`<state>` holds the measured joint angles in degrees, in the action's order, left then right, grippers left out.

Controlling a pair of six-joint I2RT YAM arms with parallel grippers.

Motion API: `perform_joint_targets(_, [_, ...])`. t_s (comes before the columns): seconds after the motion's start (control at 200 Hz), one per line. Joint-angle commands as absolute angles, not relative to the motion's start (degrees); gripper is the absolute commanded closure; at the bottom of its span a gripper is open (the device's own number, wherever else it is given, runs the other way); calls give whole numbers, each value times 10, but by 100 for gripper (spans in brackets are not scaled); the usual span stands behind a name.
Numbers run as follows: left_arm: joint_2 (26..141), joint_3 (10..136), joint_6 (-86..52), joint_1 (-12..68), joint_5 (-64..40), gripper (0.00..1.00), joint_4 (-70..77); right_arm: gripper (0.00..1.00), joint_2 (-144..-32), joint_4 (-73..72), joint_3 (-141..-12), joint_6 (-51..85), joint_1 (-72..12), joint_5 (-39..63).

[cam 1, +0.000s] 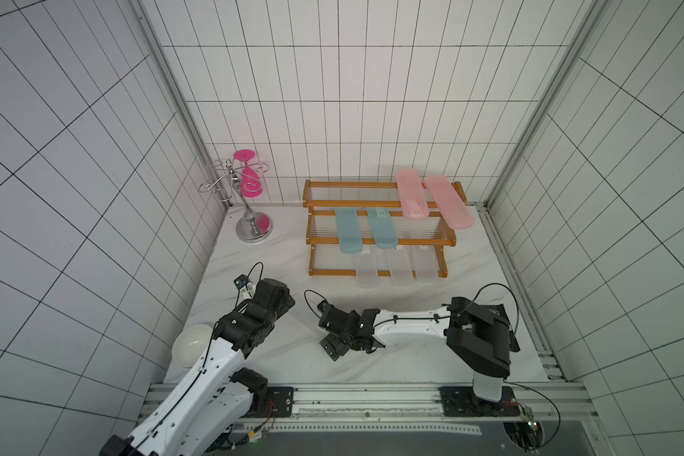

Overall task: Place the pencil cases on the shelf according to color
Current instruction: Pick up the pencil case from the center of the board.

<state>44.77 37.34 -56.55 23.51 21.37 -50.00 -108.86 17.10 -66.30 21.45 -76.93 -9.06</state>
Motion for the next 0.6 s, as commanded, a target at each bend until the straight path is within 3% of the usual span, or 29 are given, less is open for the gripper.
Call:
perform_joint_targets(0.0, [440,395,-556,233,231,2,-514,3,-1107,171,-686,218,-779,-114])
perform_joint_targets(0.14, [430,401,-555,233,238,2,-521,9,-1115,165,-686,222,-784,-124])
perform_joint_targets(0.375, [413,425,-535,233,226,2,-540,37,-1061,151,-648,244,-797,-197])
perform_joint_targets(0.595, [415,456,-526,234,234,2,-557,45,-946,159,-591,290,-810,-284])
